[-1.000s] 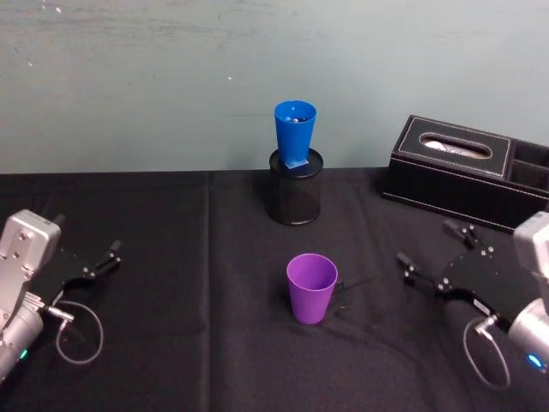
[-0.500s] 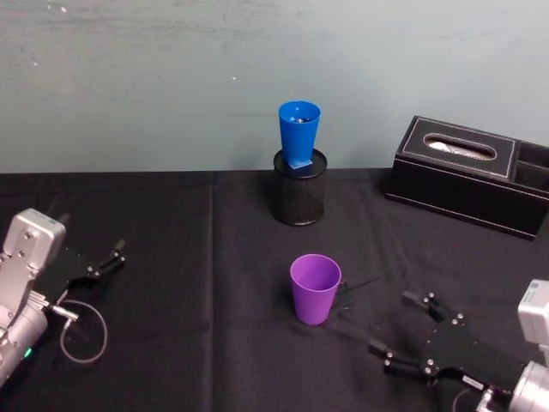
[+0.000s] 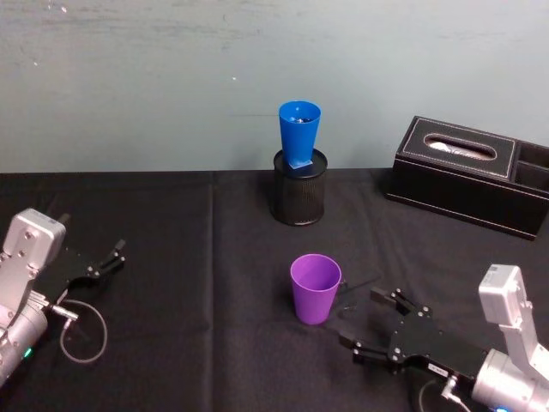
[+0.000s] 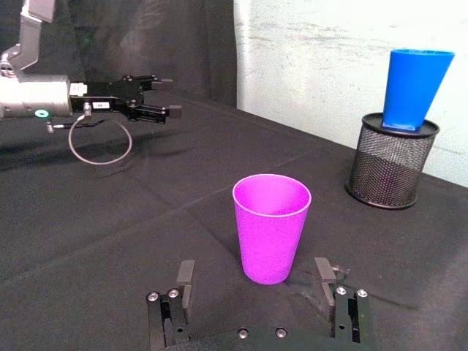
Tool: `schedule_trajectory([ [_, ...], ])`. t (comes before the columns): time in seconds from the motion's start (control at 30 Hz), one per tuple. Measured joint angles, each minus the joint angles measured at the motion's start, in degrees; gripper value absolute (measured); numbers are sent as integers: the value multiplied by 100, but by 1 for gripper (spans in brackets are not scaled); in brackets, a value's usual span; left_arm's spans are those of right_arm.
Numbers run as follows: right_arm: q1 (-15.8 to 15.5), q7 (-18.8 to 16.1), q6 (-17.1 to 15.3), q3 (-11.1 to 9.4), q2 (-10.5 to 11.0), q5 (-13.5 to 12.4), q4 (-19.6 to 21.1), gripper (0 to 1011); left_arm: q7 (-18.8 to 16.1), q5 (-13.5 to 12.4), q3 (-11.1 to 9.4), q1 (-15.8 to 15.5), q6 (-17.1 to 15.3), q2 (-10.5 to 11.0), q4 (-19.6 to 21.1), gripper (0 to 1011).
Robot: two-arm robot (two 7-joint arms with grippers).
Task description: Pick up one cup with a gripper and tap it against the other cup.
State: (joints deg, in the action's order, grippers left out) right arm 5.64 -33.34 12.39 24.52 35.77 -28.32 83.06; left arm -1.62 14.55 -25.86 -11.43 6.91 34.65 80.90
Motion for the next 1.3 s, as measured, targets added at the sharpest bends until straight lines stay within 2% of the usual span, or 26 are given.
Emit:
schedule_trajectory([
  [0.53,556,-120,-353,51,-618,187,-570,1003,0,0,0,0,0,0,0,1000],
  [0.93,874,-163,-438,124,-943,382,-870,1003,0,0,0,0,0,0,0,1000],
  [1.3,1057,-158,-432,154,-1138,485,-1116,1003,0,0,0,0,0,0,0,1000],
])
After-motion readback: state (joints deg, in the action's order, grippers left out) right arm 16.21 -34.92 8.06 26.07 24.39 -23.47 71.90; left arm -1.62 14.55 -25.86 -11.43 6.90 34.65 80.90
